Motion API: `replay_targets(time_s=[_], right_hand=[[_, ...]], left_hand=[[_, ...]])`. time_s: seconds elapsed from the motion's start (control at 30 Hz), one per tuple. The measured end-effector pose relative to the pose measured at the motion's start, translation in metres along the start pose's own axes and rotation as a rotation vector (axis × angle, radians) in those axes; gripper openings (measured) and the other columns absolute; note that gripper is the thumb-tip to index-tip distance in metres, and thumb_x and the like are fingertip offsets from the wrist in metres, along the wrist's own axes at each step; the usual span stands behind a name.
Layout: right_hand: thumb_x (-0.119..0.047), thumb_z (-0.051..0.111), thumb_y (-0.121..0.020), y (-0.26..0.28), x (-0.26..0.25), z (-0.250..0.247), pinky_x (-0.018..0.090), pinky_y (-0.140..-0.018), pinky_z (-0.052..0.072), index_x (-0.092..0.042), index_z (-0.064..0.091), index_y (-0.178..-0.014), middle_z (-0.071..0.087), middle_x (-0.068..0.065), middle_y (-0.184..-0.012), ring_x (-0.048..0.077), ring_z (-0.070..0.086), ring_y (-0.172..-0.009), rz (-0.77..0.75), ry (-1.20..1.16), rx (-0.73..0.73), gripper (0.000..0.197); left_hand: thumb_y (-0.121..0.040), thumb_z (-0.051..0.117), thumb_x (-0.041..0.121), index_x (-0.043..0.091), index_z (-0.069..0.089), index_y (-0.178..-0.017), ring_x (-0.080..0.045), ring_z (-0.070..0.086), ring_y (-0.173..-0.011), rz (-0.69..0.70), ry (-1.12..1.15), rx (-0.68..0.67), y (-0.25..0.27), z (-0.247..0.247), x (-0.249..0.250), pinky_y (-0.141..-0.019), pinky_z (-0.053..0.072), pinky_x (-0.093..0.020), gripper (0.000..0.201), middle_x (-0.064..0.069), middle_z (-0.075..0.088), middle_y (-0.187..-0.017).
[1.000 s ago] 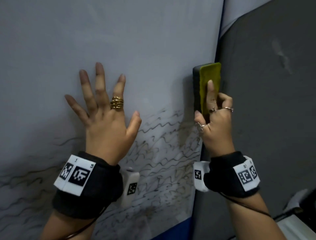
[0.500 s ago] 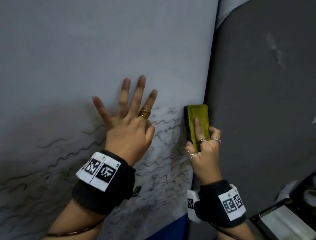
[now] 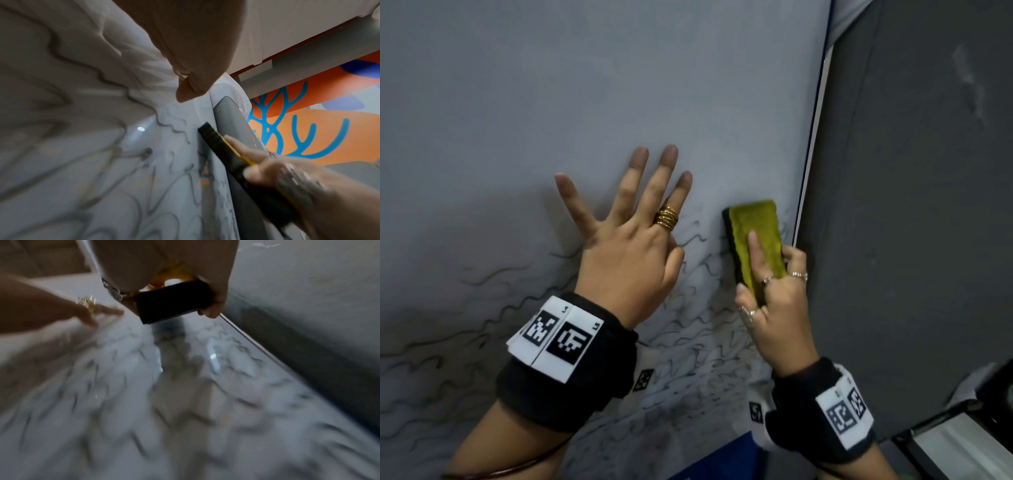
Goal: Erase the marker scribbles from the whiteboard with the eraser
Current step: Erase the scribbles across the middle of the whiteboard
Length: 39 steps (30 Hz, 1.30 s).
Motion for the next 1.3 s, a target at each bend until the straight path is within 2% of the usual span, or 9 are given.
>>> replay_targets(time_s=[0.13, 0.33, 0.5, 0.6, 0.7, 0.83, 0.93, 1.13, 1.3], right_hand=[[-0.030, 0.048, -0.085, -0.019, -0.024, 0.008, 0.026, -0.096, 0.036, -0.016, 0.029, -0.145, 0.031, 0.013, -0.119, 0.014, 0.035, -0.104, -0.025, -0.080, 0.057, 0.064], [-0.031, 0.044, -0.083, 0.013, 0.010, -0.003, 0.035, -0.095, 0.040, -0.028, 0.027, -0.145, 0.030, 0.012, -0.125, 0.028, 0.043, -0.108, 0.013, 0.065, -0.005, 0.064], [-0.029, 0.043, -0.084, -0.018, 0.034, -0.023, 0.015, -0.086, 0.031, -0.020, 0.032, -0.142, 0.031, 0.009, -0.113, 0.016, 0.037, -0.099, 0.091, -0.003, 0.153, 0.060], [-0.029, 0.043, -0.086, -0.016, 0.026, -0.017, 0.002, -0.089, 0.026, -0.018, 0.033, -0.142, 0.031, 0.007, -0.113, 0.010, 0.034, -0.101, 0.083, -0.062, 0.130, 0.058], [-0.027, 0.043, -0.086, 0.013, 0.027, -0.014, 0.000, -0.092, 0.023, -0.020, 0.034, -0.143, 0.033, 0.005, -0.118, 0.008, 0.034, -0.105, 0.102, -0.050, 0.070, 0.058], [-0.026, 0.042, -0.085, 0.006, 0.031, -0.017, -0.001, -0.090, 0.024, -0.015, 0.036, -0.141, 0.036, 0.011, -0.113, 0.008, 0.035, -0.099, 0.148, -0.061, 0.139, 0.058], [-0.028, 0.046, -0.083, -0.015, 0.010, -0.012, 0.008, -0.095, 0.031, -0.019, 0.036, -0.140, 0.035, 0.011, -0.114, 0.013, 0.041, -0.101, 0.157, -0.111, 0.188, 0.059], [-0.029, 0.051, -0.081, 0.001, -0.029, 0.004, 0.027, -0.100, 0.036, -0.024, 0.035, -0.143, 0.034, 0.006, -0.127, 0.020, 0.044, -0.112, -0.034, -0.076, -0.055, 0.064], [-0.030, 0.052, -0.076, -0.011, -0.015, -0.014, 0.039, -0.093, 0.039, -0.027, 0.038, -0.139, 0.036, 0.008, -0.121, 0.030, 0.045, -0.105, -0.051, 0.059, 0.021, 0.065]], left_hand=[[-0.082, 0.042, 0.033, 0.027, 0.029, -0.147, -0.017, 0.003, -0.146, -0.008, 0.033, 0.017, 0.002, 0.002, 0.002, -0.098, -0.017, -0.064, 0.066, 0.003, 0.008, -0.158], [-0.079, 0.045, 0.032, 0.027, 0.032, -0.146, -0.018, 0.004, -0.146, -0.019, 0.072, 0.021, 0.001, 0.002, 0.004, -0.099, -0.017, -0.063, 0.068, 0.003, 0.011, -0.158], [-0.080, 0.041, 0.036, 0.024, 0.035, -0.144, -0.022, 0.005, -0.145, -0.069, 0.100, 0.027, 0.000, 0.006, 0.011, -0.097, -0.014, -0.069, 0.066, 0.000, 0.013, -0.158], [-0.078, 0.043, 0.036, 0.022, 0.037, -0.143, -0.024, 0.005, -0.145, -0.086, 0.110, 0.033, -0.002, 0.007, 0.016, -0.095, -0.012, -0.071, 0.066, -0.002, 0.013, -0.158], [-0.077, 0.046, 0.036, 0.022, 0.035, -0.144, -0.025, 0.003, -0.146, -0.092, 0.105, 0.029, -0.001, 0.009, 0.016, -0.094, -0.011, -0.072, 0.069, -0.002, 0.011, -0.158], [-0.076, 0.046, 0.035, 0.023, 0.033, -0.144, -0.025, 0.000, -0.146, -0.095, 0.119, 0.012, -0.002, 0.010, 0.016, -0.094, -0.010, -0.072, 0.071, -0.001, 0.008, -0.158], [-0.077, 0.043, 0.034, 0.023, 0.036, -0.143, -0.024, 0.003, -0.145, -0.092, 0.157, 0.001, -0.001, 0.011, 0.016, -0.094, -0.009, -0.073, 0.067, -0.001, 0.011, -0.158], [-0.092, 0.020, 0.052, 0.027, 0.032, -0.146, -0.015, 0.001, -0.145, -0.089, 0.281, -0.019, 0.009, -0.003, 0.007, -0.095, -0.012, -0.072, 0.060, 0.003, 0.009, -0.158], [-0.086, 0.030, 0.043, 0.026, 0.027, -0.148, -0.021, -0.005, -0.145, -0.224, 0.256, -0.014, 0.034, -0.007, -0.005, -0.094, -0.010, -0.074, 0.064, -0.003, 0.000, -0.159]])
Point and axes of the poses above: each hand's wrist, its own y-axis away from the middle knuckle, its own z-axis out of the palm, x = y × z, the point moved 2 cm from there along -y, towards the middle knuckle
